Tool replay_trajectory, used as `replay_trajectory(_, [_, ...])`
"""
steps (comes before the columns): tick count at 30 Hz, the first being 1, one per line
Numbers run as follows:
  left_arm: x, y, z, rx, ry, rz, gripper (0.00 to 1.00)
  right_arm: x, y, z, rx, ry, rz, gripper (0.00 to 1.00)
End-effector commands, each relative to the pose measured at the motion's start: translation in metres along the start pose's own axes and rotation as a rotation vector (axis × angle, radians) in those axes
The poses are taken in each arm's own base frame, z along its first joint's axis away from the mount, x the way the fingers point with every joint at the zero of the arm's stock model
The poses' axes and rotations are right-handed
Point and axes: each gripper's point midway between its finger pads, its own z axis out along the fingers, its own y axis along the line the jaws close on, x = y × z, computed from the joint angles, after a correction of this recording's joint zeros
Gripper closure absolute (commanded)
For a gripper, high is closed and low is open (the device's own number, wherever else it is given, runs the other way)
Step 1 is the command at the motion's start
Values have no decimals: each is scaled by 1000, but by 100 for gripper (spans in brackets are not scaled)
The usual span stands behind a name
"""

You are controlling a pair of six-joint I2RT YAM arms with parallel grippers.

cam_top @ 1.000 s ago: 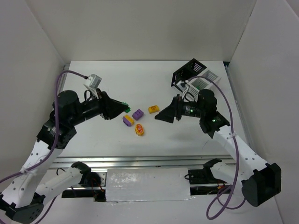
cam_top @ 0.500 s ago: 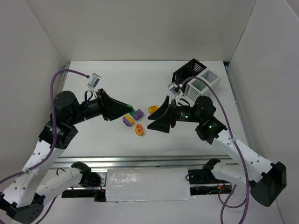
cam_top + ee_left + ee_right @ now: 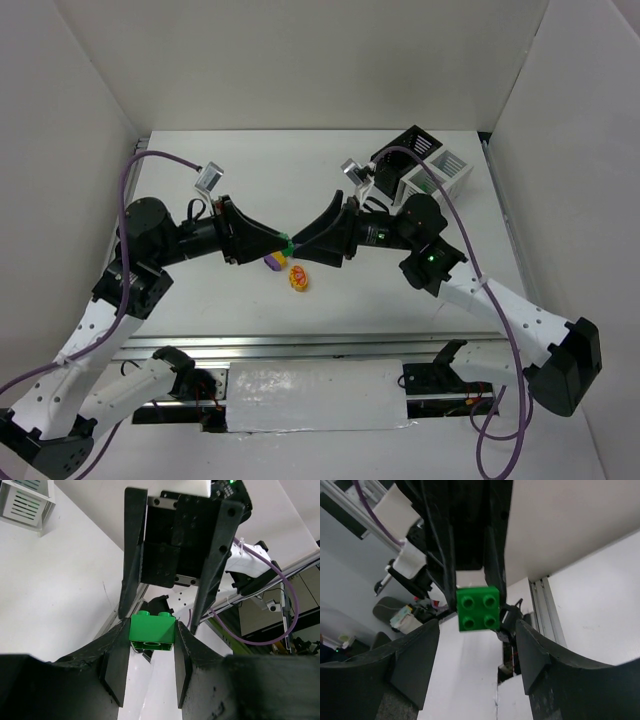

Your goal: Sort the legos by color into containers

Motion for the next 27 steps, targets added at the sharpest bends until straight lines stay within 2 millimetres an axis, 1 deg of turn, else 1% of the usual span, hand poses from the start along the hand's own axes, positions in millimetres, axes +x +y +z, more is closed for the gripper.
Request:
replay_trajectory(1, [-6,-14,-2,67,-17,36,100,-30,28,13,-92,-67,-69,31])
replay_trajectory(2, [-5,-13,-2,64,-14,36,100,-29,30,16,-110,-59,-51,33])
replay_trajectory(3, [-4,-13,-2,63,-13,37,100,-26,36,18,-138,-47,-50,38])
replay_trajectory(5, [-4,-12,-2,58,-12,40,100,-24,38,23,-154,-32,-39,41])
replay_trajectory(8, [-6,-15,-3,68,-16,49,100,-16,38,27,-165,-3,-30,41])
replay_trajectory(15, [-12,-29,-7,102,-31,91,100,-7,44,22,-205,31,-33,40])
replay_trajectory(16, [-12,-31,-8,111,-29,90,100,-6,41,22,-195,30,-42,38])
replay_trajectory(17, [-11,-33,-8,122,-30,96,100,-11,37,23,-161,7,-50,36])
replay_trajectory(18, [-11,-34,-9,124,-29,99,100,-6,24,23,-92,24,-16,34])
replay_trajectory(19, [-11,-34,-9,121,-32,107,100,-9,21,22,-59,9,-46,34])
replay_trajectory(20, [-11,-35,-12,119,-36,112,100,-8,15,22,-25,4,-37,32])
replay_trajectory(23, [-11,-34,-15,98,-47,127,100,-10,13,21,-5,-5,-38,29])
replay_trajectory(24, [-12,-34,-15,95,-48,128,100,-8,7,21,25,6,-17,29])
replay_trajectory(26, [-13,-33,-15,89,-49,131,100,-9,3,21,47,-2,-15,29])
replay_trajectory(27, [-13,-33,-15,90,-50,132,100,-10,6,20,37,-8,-23,29])
